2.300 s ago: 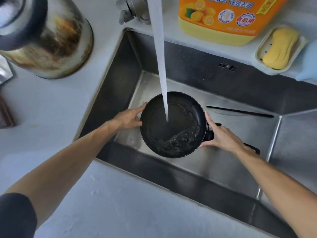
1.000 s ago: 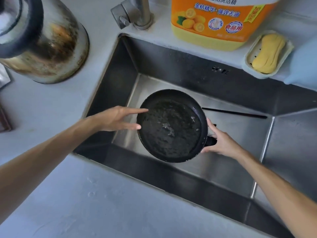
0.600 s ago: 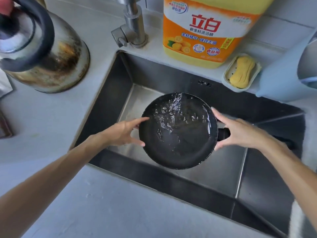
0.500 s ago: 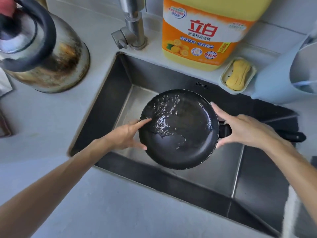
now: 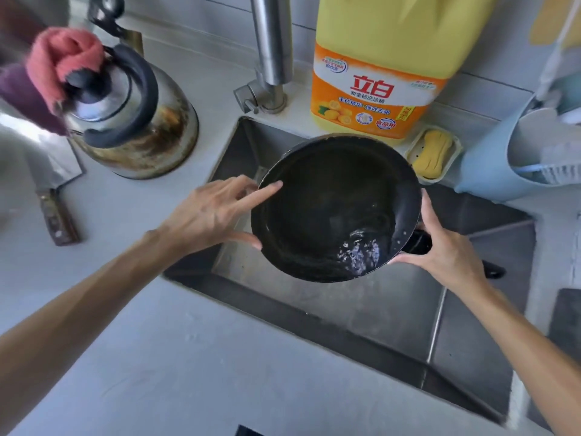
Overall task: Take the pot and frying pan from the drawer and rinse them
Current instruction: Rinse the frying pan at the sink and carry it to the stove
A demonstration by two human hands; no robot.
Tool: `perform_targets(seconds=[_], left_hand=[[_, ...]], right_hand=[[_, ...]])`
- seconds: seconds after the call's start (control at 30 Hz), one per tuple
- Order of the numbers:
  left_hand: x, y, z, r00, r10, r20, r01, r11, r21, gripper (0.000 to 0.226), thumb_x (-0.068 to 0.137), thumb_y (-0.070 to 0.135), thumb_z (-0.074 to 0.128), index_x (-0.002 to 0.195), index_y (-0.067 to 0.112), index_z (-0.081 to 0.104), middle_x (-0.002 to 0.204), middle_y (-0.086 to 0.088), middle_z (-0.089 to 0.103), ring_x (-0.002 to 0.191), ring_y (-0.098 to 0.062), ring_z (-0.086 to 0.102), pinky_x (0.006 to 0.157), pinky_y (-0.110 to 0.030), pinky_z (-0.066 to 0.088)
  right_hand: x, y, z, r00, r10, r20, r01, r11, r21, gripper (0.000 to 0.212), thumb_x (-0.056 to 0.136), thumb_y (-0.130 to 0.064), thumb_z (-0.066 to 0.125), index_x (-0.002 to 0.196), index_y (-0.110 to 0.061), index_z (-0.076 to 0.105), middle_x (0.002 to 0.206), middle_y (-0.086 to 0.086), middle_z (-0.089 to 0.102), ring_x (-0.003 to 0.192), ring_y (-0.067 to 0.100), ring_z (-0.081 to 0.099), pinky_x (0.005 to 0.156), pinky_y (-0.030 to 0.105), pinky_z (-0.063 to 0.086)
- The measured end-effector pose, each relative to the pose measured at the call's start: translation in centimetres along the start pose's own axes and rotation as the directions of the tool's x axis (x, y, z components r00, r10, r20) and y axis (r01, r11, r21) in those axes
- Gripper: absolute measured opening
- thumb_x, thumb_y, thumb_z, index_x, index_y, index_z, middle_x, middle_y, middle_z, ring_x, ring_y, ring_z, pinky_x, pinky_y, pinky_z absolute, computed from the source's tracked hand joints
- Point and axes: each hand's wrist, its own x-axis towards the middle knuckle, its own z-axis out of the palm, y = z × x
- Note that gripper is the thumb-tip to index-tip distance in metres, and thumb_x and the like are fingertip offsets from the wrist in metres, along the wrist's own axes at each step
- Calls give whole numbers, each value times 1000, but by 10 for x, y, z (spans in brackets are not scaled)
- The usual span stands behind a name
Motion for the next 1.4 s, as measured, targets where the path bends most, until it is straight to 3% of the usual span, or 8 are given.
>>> perform_targets(seconds=[0.17, 0.3, 0.6, 0.97, 1.1, 1.2, 1.3, 1.4], left_hand=[[23, 1, -39, 997, 2, 75, 0, 999, -33, 96, 71, 70, 48, 148, 17, 26, 99, -9, 59, 67, -21, 56, 54, -24, 40], [34, 15, -46, 999, 46, -13, -45, 998, 34, 92, 71, 61, 58, 144, 11, 32, 101, -12, 62, 73, -25, 63, 57, -28, 49], [54, 39, -58, 943, 47, -330, 6, 987, 158, 78, 78, 50, 64, 139, 10, 38, 104, -12, 55, 80, -27, 64, 65, -34, 55], [63, 73, -94, 845, 131, -519, 54, 943, 327, 64, 82, 57, 64, 132, 21, 48, 102, -3, 67, 82, -18, 63, 73, -25, 39], [63, 86, -113, 929, 61, -366, -2, 987, 160, 74, 77, 66, 56, 137, 25, 41, 106, -2, 64, 88, -20, 64, 72, -29, 50], [63, 92, -132, 983, -44, -176, 25, 994, -106, 85, 66, 77, 52, 138, 33, 40, 110, 4, 64, 91, -16, 61, 74, -31, 52], [63, 98, -145, 995, -95, 11, 93, 935, -342, 85, 56, 81, 56, 133, 54, 35, 111, 19, 58, 94, 12, 52, 79, -13, 43], [65, 98, -145, 992, -69, 103, 113, 842, -527, 75, 54, 86, 56, 122, 72, 27, 106, 29, 55, 98, 21, 49, 82, -5, 42]], right_hand=[[-11, 6, -19, 997, 2, 74, -19, 972, 233, 127, 46, -53, 79, 133, -65, -13, 110, 0, 72, 106, 25, 64, 84, 33, 47], [-27, 4, -51, 995, 6, -104, -3, 999, 35, 121, 48, -63, 69, 131, -65, -19, 90, 17, 72, 81, 39, 67, 65, 42, 51], [-48, -2, -116, 773, -373, -513, 173, 902, -395, 86, 58, -47, 76, 126, -6, 43, 61, 13, 67, 31, 30, 51, 30, 27, 39], [-87, 24, -144, 619, -517, -591, 217, 836, -504, 75, 87, -63, 34, 144, -16, 25, 84, 10, 74, 38, 25, 56, 33, 25, 41], [-109, 24, -168, 795, -344, -501, 180, 921, -347, 91, 69, -65, 55, 142, -30, 15, 80, 5, 74, 46, 30, 60, 42, 29, 45], [-121, 23, -188, 980, -77, -186, 44, 983, -177, 121, 56, -61, 76, 137, -60, -14, 87, 5, 73, 73, 32, 64, 66, 38, 51], [-129, 22, -195, 999, -15, -42, 15, 1000, -7, 127, 50, -57, 83, 133, -66, -12, 103, 10, 72, 89, 28, 67, 85, 42, 53], [-140, 18, -195, 995, 78, 57, -88, 978, 189, 126, 50, -45, 89, 131, -71, -4, 95, 2, 67, 59, 28, 57, 64, 38, 55]])
